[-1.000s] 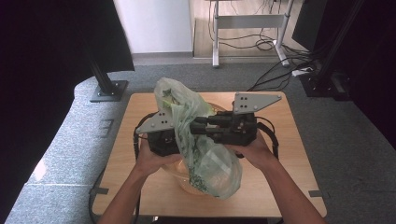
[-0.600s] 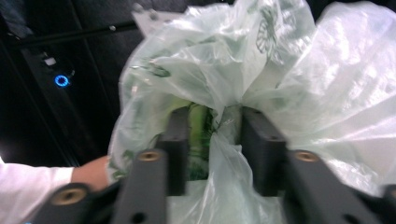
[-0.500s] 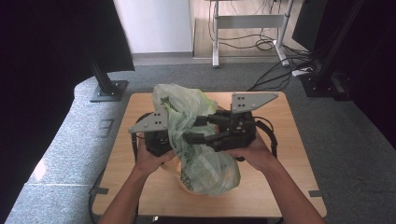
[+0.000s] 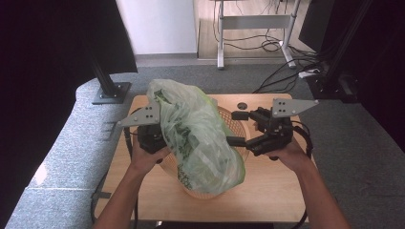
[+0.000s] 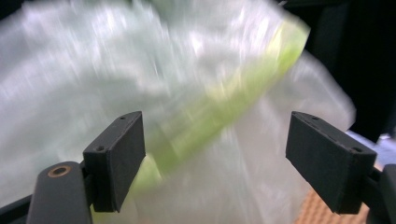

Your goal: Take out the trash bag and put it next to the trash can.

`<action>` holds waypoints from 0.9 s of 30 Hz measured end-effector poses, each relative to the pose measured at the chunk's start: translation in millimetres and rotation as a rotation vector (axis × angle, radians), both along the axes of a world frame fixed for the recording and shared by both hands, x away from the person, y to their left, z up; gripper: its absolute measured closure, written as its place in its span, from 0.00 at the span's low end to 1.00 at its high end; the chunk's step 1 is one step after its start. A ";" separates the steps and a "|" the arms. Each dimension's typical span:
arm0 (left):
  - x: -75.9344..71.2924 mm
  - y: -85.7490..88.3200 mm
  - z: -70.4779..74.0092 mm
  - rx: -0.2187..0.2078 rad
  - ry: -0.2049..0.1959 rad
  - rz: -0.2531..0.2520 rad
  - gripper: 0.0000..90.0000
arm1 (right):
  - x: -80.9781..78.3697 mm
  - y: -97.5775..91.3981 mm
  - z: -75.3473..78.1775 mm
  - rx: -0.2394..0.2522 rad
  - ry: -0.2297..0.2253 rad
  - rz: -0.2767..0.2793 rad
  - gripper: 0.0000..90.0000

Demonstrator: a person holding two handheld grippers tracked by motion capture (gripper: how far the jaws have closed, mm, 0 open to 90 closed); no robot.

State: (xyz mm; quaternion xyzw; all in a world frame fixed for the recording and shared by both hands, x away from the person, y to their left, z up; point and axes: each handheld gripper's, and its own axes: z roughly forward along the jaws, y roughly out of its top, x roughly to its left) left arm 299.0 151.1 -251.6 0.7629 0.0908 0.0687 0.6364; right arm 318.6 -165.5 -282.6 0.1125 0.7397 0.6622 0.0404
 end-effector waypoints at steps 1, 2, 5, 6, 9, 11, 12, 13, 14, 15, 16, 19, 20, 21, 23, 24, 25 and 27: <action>0.1 -0.5 1.5 -0.002 0.001 -0.004 0.99 | 1.6 0.7 -5.3 -0.009 0.002 0.014 0.21; 0.3 -1.2 2.4 -0.005 0.004 -0.007 0.99 | 2.4 2.5 -9.3 -0.018 -0.001 0.018 0.19; 1.6 -6.9 3.4 -0.007 0.011 -0.011 0.99 | -2.1 14.6 -10.0 -0.005 -0.028 0.045 0.17; 2.0 -9.0 3.1 -0.010 0.017 -0.014 0.99 | -5.2 20.2 -6.8 0.001 -0.044 0.051 0.17; 3.3 -13.7 3.2 -0.036 0.037 -0.030 0.99 | -12.1 37.8 3.9 -0.014 -0.090 0.035 0.17; 4.2 -15.2 4.0 -0.048 0.049 -0.038 0.99 | -13.8 49.5 8.7 -0.045 -0.116 0.012 0.19; 5.0 -16.0 4.1 -0.054 0.056 -0.045 0.99 | -13.5 55.0 9.9 -0.050 -0.124 0.007 0.24; 5.7 -16.4 4.0 -0.055 0.062 -0.047 0.99 | -13.3 57.9 10.7 -0.043 -0.128 0.008 0.30; 6.3 -16.7 3.7 -0.058 0.068 -0.050 0.99 | -13.2 60.4 11.4 -0.036 -0.135 0.003 0.36; 7.7 -16.8 3.0 -0.067 0.080 -0.060 0.99 | -13.1 61.9 11.9 -0.031 -0.140 0.003 0.43; 8.6 -16.4 2.4 -0.073 0.092 -0.068 0.99 | -13.1 63.1 12.4 -0.019 -0.154 0.007 0.51; 11.3 -13.7 0.3 -0.080 0.111 -0.077 0.99 | -13.6 66.0 12.3 -0.021 -0.170 -0.006 0.73; 12.3 -12.7 -0.2 -0.081 0.115 -0.080 0.99 | -13.5 66.1 11.9 -0.024 -0.171 -0.012 0.79; 12.9 -11.9 -0.9 -0.084 0.125 -0.082 0.99 | -13.1 66.0 11.5 -0.029 -0.174 -0.018 0.83; 13.5 -10.8 -1.7 -0.078 0.126 -0.070 0.98 | -12.1 65.8 10.1 -0.043 -0.174 -0.035 0.92; 13.6 -10.2 -2.0 -0.071 0.120 -0.059 0.95 | -11.4 65.6 8.9 -0.048 -0.172 -0.043 0.94; 13.1 -9.7 -2.4 -0.068 0.118 -0.046 0.91 | -11.2 65.3 8.0 -0.057 -0.173 -0.055 0.96; 10.7 -7.1 -2.6 -0.051 0.090 0.007 0.77 | -11.2 63.1 6.7 -0.065 -0.170 -0.074 0.97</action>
